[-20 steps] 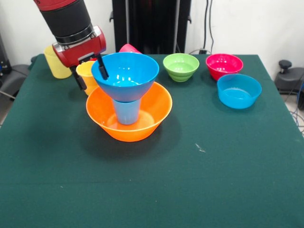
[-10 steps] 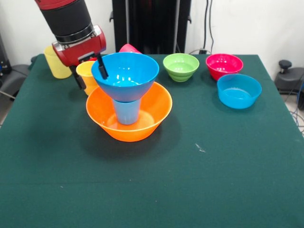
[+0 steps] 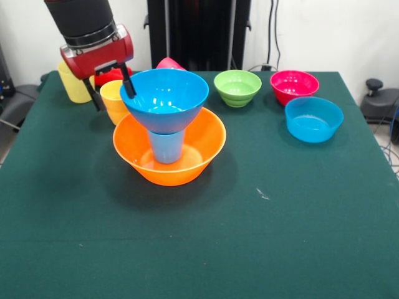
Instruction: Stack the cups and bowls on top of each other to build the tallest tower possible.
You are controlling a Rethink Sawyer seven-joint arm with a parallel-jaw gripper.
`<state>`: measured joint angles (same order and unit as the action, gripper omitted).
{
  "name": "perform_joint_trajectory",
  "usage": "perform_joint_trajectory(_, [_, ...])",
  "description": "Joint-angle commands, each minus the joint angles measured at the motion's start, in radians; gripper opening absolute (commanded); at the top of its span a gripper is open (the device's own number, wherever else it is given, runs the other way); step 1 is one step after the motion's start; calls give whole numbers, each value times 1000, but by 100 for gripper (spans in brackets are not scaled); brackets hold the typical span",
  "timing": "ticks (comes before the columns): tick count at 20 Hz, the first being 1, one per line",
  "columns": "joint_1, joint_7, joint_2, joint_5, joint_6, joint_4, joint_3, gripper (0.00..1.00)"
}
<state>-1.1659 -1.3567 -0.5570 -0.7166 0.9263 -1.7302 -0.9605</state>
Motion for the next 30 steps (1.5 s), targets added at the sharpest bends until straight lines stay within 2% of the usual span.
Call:
perform_joint_trajectory(1, [48,111,-33,15,47,-52,30,100])
perform_joint_trajectory(12, [62,105,-77,64,74,-50,26,100])
perform_joint_trajectory(23, [87,103,-180,156,164,-36,17,100])
perform_joint_trajectory(30, [119,95,-182,153,160,-3,37,100])
